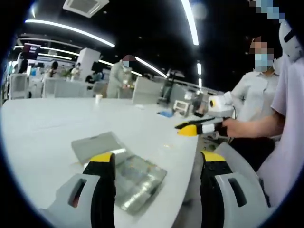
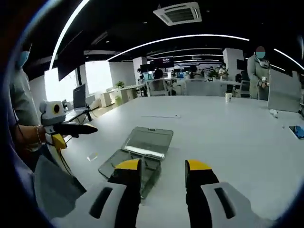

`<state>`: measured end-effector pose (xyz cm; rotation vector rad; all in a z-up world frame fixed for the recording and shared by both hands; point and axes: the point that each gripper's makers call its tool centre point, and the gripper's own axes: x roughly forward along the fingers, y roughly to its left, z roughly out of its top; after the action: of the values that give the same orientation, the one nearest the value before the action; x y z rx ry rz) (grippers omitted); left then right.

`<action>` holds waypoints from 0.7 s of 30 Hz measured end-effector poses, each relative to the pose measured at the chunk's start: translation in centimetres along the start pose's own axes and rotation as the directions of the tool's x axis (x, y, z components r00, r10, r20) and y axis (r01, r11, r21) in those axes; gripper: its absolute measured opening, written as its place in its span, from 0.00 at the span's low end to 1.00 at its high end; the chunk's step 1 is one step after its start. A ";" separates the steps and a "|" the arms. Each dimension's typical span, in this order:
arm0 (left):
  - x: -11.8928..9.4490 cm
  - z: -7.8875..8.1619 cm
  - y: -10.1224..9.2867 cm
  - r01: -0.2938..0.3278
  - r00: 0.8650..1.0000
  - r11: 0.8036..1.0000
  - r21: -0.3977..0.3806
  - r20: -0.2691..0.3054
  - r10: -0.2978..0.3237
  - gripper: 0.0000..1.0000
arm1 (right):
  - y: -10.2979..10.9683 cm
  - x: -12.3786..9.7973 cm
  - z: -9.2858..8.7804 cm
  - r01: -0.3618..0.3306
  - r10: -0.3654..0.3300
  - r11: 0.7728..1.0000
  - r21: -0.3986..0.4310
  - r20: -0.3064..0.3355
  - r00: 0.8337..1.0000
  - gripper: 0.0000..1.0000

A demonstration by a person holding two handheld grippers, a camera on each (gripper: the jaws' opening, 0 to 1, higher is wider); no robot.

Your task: Insert the divider into the dual guide fixture by aligning both edges with the guide slots and pushing it downward to the bottom, including one-sided entry, uneven engagement, binding, and posture correction.

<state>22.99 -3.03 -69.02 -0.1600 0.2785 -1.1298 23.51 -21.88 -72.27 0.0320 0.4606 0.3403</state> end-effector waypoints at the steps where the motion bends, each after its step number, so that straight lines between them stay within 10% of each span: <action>1: 0.1 0.0 -0.1 0.001 1.000 1.000 0.002 -0.002 -0.001 0.70 | -0.4 -0.1 -0.1 0.001 -0.001 1.000 0.001 -0.002 1.000 0.32; 8: 1.5 -0.1 -1.0 0.005 1.000 1.000 0.002 -0.022 -0.005 0.70 | -4.9 -0.7 -3.4 0.121 -0.117 0.992 0.032 -0.099 0.988 0.36; 21: 2.4 -0.2 -1.2 -0.031 0.998 1.000 0.002 -0.049 0.031 0.70 | -8.2 1.8 -8.1 0.132 -0.120 0.991 0.034 -0.248 0.961 0.43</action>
<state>22.88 -5.68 -69.20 -0.1264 0.3231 -1.1038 24.07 -29.42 -81.15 0.0097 0.7141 0.2072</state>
